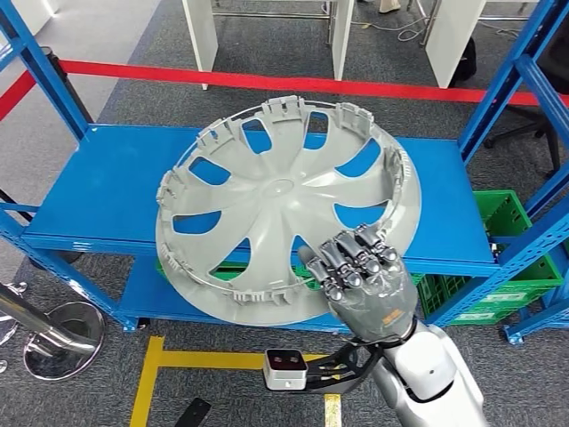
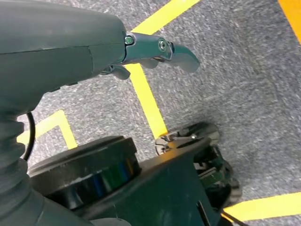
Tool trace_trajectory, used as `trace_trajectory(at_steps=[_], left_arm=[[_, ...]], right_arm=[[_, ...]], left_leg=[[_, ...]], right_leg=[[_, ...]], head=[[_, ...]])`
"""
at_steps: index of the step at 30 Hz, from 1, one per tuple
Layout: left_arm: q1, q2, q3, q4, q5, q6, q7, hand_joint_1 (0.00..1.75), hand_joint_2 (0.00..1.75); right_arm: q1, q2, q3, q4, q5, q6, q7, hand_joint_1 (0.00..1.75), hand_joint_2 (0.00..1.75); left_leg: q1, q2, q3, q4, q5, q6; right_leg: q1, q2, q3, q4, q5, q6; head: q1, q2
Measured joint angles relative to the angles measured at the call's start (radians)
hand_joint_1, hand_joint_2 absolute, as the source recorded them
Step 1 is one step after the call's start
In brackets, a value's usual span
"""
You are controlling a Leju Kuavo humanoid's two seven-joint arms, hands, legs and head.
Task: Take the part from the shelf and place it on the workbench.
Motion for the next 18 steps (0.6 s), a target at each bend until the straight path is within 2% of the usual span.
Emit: trace_trajectory(at_steps=[1, 2, 3, 4, 6, 7, 8, 11, 12, 13, 15, 16, 17, 18], left_arm=[[0.0, 0.001, 0.0, 0.0, 0.0, 0.001, 0.006, 0.0, 1.75], [0.0, 0.003, 0.001, 0.0, 0.001, 0.001, 0.013, 0.0, 1.75], [0.0, 0.005, 0.003, 0.0, 0.003, 0.002, 0.019, 0.0, 1.75], [-0.001, 0.007, 0.006, 0.0, 0.006, 0.003, 0.025, 0.0, 1.75], [-0.002, 0.012, 0.015, 0.0, 0.016, 0.009, 0.035, 0.0, 1.75], [-0.004, 0.016, 0.02, 0.0, 0.021, 0.012, 0.039, 0.0, 1.75], [-0.005, 0.019, 0.025, 0.0, 0.025, 0.015, 0.042, 0.0, 1.75], [-0.006, 0.028, 0.036, 0.0, 0.033, 0.02, 0.047, 0.0, 1.75], [-0.007, 0.031, 0.041, 0.0, 0.039, 0.022, 0.048, 0.0, 1.75], [-0.007, 0.035, 0.047, 0.0, 0.049, 0.025, 0.05, 0.0, 1.75], [-0.007, 0.04, 0.066, 0.0, 0.081, 0.032, 0.055, 0.0, 1.75], [-0.006, 0.043, 0.08, 0.0, 0.102, 0.035, 0.058, 0.0, 1.75], [-0.005, 0.046, 0.096, 0.0, 0.125, 0.037, 0.06, 0.0, 1.75], [-0.003, 0.05, 0.114, 0.0, 0.148, 0.037, 0.061, 0.0, 1.75]], right_arm=[[0.012, 0.002, -0.016, -0.011, 0.0, 0.0, -0.011, 1.75, 1.75], [0.024, 0.005, -0.033, -0.021, 0.0, 0.0, -0.023, 1.75, 1.75], [0.036, 0.006, -0.05, -0.032, 0.0, 0.0, -0.035, 1.75, 1.75], [0.046, 0.009, -0.067, -0.043, 0.0, 0.0, -0.046, 1.75, 1.75], [0.063, 0.016, -0.099, -0.068, 0.0, 0.0, -0.066, 1.75, 1.75], [0.071, 0.02, -0.115, -0.082, 0.0, 0.0, -0.073, 1.75, 1.75], [0.077, 0.024, -0.13, -0.093, 0.0, 0.0, -0.077, 1.75, 1.75], [0.091, 0.034, -0.162, -0.117, 0.0, 0.0, -0.081, 1.75, 1.75], [0.096, 0.037, -0.17, -0.125, 0.0, 0.0, -0.082, 1.75, 1.75], [0.103, 0.04, -0.178, -0.133, 0.0, 0.0, -0.082, 1.75, 1.75], [0.118, 0.045, -0.196, -0.152, 0.0, 0.0, -0.08, 1.75, 1.75], [0.126, 0.046, -0.205, -0.161, 0.0, 0.0, -0.076, 1.75, 1.75], [0.134, 0.046, -0.215, -0.169, 0.0, 0.0, -0.071, 1.75, 1.75], [0.142, 0.046, -0.223, -0.178, 0.0, 0.0, -0.065, 1.75, 1.75]], left_leg=[[-0.001, 0.0, -0.002, 0.002, 0.0, 0.0], [-0.001, 0.001, -0.004, 0.006, -0.001, -0.001], [-0.001, 0.0, -0.006, 0.01, -0.003, -0.002], [0.0, 0.0, -0.008, 0.016, -0.005, -0.005], [0.0, -0.001, -0.013, 0.031, -0.014, -0.015], [-0.001, -0.001, -0.017, 0.039, -0.017, -0.021], [-0.003, -0.001, -0.023, 0.045, -0.018, -0.026], [-0.002, 0.0, -0.038, 0.059, -0.025, -0.039], [-0.002, 0.0, -0.047, 0.078, -0.043, -0.044], [-0.001, 0.001, -0.062, 0.115, -0.073, -0.048], [-0.001, 0.001, -0.104, 0.237, -0.147, -0.051], [-0.001, 0.001, -0.122, 0.296, -0.173, -0.051], [-0.002, 0.001, -0.128, 0.327, -0.18, -0.047], [-0.003, 0.001, -0.119, 0.324, -0.168, -0.042]], right_leg=[[0.0, 0.0, -0.026, 0.056, -0.015, 0.001], [0.0, 0.0, -0.039, 0.082, -0.011, 0.002], [0.0, -0.001, -0.034, 0.069, 0.012, 0.002], [-0.001, -0.002, -0.011, 0.019, 0.05, 0.002], [0.0, -0.004, 0.049, -0.098, 0.098, 0.0], [0.001, -0.003, 0.068, -0.135, 0.108, -0.003], [0.003, -0.002, 0.076, -0.148, 0.103, -0.006], [0.002, 0.001, 0.067, -0.152, 0.102, -0.024], [0.001, 0.0, 0.062, -0.153, 0.104, -0.031], [0.0, -0.002, 0.058, -0.154, 0.108, -0.038], [0.005, -0.006, 0.051, -0.154, 0.114, -0.047], [0.009, -0.008, 0.047, -0.154, 0.117, -0.05], [0.013, -0.01, 0.043, -0.154, 0.121, -0.054], [0.018, -0.01, 0.038, -0.154, 0.125, -0.056]], head=[[0.001, 0.0], [0.001, 0.0], [0.001, 0.0], [0.001, 0.0], [0.001, 0.0], [0.002, 0.0], [0.001, 0.0], [0.0, 0.0], [-0.002, 0.0], [-0.004, 0.0], [-0.007, 0.0], [-0.007, 0.0], [-0.007, 0.0], [-0.007, 0.0]])
